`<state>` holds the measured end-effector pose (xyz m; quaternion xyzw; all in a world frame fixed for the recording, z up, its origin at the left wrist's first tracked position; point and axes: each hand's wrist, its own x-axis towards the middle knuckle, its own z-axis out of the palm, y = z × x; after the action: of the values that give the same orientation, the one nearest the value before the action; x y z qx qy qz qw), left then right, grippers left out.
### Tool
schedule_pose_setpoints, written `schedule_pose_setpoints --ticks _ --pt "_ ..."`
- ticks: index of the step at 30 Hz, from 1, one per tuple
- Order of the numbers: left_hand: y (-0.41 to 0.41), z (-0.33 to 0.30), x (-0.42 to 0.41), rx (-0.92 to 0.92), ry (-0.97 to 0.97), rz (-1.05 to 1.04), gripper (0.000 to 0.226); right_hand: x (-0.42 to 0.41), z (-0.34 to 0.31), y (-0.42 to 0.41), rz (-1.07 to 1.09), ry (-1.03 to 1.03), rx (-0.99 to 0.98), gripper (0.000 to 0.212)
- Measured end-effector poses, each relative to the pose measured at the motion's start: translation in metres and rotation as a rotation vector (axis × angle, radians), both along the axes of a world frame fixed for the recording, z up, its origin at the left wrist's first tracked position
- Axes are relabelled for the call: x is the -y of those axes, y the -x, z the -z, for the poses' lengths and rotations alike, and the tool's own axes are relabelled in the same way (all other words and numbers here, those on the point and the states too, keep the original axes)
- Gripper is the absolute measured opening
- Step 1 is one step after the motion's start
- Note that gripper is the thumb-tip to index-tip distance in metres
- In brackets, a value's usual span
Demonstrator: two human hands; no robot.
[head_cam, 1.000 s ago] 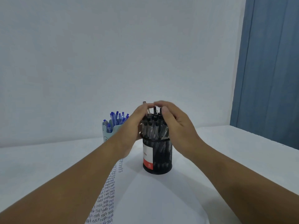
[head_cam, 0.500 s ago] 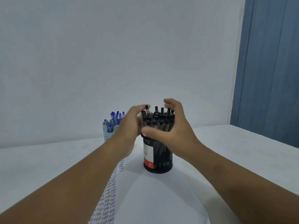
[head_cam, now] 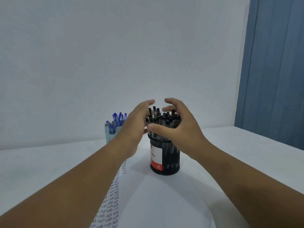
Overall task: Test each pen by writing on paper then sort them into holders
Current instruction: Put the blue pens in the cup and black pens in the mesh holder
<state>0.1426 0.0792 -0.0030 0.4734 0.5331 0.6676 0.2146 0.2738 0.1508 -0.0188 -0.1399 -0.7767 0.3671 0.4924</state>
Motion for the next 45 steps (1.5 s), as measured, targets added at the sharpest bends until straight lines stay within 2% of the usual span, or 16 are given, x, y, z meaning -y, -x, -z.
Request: schedule_pose_setpoints --ticks 5,8,10,14,16,19,22,25,26,28,31,35,38,40,43,45 --pt "-0.005 0.009 0.0 -0.051 0.046 -0.02 0.036 -0.001 0.002 -0.001 0.023 -0.009 0.063 0.082" --pt "-0.006 0.009 0.002 -0.038 0.057 0.0 0.035 -0.001 0.003 -0.002 -0.023 -0.003 0.04 0.062" --pt "-0.007 0.006 0.002 -0.036 0.082 0.009 0.035 0.0 0.004 -0.001 -0.032 -0.017 -0.005 0.056" --pt "-0.009 -0.003 0.004 -0.105 0.136 0.063 0.041 0.0 -0.002 -0.001 -0.035 -0.033 -0.071 0.061" --pt "-0.006 -0.006 0.004 -0.142 0.151 0.052 0.049 -0.003 -0.008 -0.005 -0.027 -0.044 -0.044 0.067" --pt "-0.001 -0.002 0.006 -0.091 0.131 0.057 0.056 -0.007 -0.012 -0.012 -0.028 -0.025 0.017 0.072" --pt "-0.004 0.004 0.005 -0.094 0.143 0.078 0.043 -0.007 -0.007 -0.012 -0.004 -0.045 0.052 0.059" --pt "-0.011 0.006 0.002 -0.113 0.164 0.084 0.033 -0.006 0.0 -0.009 0.005 0.001 0.006 0.039" --pt "-0.012 0.007 0.002 -0.108 0.15 0.083 0.032 -0.006 0.001 -0.008 0.022 -0.001 -0.006 0.042" --pt "-0.013 0.008 0.002 -0.09 0.109 0.084 0.033 -0.009 0.004 -0.01 0.038 -0.01 -0.004 0.061" --pt "-0.013 0.012 0.001 -0.062 0.091 0.106 0.037 -0.009 0.006 -0.014 -0.046 0.044 0.046 0.08" --pt "-0.013 0.012 -0.002 -0.058 0.135 0.154 0.051 -0.008 0.009 -0.012 -0.003 -0.055 0.063 0.076" --pt "-0.012 0.005 0.0 -0.089 0.12 0.155 0.048 -0.008 0.007 -0.011 -0.002 -0.049 0.003 0.074" --pt "-0.01 0.003 0.001 -0.145 0.122 0.126 0.044 -0.01 0.003 -0.013 -0.022 -0.022 0.024 0.084" --pt "-0.008 0.007 0.003 -0.188 0.116 0.101 0.051 -0.013 0.0 -0.017 -0.047 0.011 0.092 0.102" --pt "-0.006 0.011 0.003 -0.138 0.108 0.104 0.06 -0.013 0.001 -0.017 -0.036 0.018 0.119 0.1"
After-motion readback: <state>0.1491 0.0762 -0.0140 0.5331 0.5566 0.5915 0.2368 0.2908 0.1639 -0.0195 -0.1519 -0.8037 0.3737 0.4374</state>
